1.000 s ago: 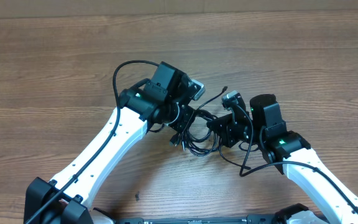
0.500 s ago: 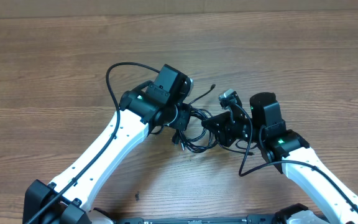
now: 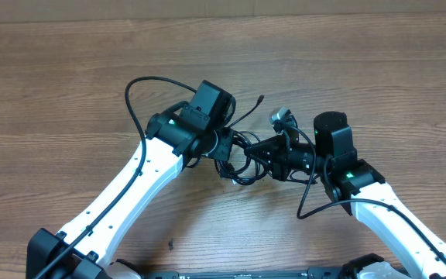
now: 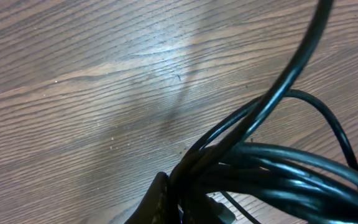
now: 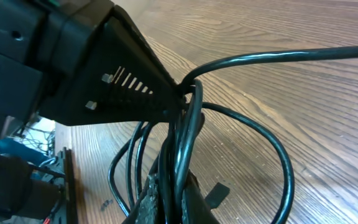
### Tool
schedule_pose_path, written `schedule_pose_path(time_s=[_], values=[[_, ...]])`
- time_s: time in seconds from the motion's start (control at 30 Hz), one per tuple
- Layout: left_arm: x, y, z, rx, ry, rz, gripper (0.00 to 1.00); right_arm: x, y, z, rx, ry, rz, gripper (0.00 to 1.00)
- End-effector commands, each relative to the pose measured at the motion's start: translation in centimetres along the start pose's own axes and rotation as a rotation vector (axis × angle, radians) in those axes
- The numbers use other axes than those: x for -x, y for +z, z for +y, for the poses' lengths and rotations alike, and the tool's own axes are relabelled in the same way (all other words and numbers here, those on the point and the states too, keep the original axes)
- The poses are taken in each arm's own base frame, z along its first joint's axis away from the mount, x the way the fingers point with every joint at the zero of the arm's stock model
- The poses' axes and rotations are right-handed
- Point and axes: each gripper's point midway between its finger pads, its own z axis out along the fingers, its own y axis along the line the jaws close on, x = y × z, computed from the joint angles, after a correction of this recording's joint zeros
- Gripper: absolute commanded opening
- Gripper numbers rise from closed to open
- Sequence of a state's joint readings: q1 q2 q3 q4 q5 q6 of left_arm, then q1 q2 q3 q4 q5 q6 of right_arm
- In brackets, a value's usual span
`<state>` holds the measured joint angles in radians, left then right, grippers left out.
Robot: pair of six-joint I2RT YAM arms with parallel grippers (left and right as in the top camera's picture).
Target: Untangle cables
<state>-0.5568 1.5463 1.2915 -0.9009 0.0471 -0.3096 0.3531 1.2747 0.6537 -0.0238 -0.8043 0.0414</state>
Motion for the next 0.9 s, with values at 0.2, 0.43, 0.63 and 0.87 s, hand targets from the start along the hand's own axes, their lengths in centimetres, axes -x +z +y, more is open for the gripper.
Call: schedule_pose_path(time_s=[0.2,0.43,0.63,0.87], values=[[0.9,-0.5,3.4,0.146,-0.024,-0.034,0.04,1.4,-0.5,2.6,0.111,-0.024,-0.026,0.04],[0.2,-0.8,5.4,0.253,0.005,-0.010,0.04,2.1,-0.9,-0.4,-0.029,0.125,-0.061,0.04],[-0.7,-1.6,7.6,0.381,-0.012,0.016,0.04,2.7,-2.6,-2.0,-0.040,0.213,-0.095,0.04],[-0.8,-1.8,8.3,0.408,-0.055,0.012,0.04,2.3,-3.4,-3.0,-0.061,0.255,-0.096,0.04]])
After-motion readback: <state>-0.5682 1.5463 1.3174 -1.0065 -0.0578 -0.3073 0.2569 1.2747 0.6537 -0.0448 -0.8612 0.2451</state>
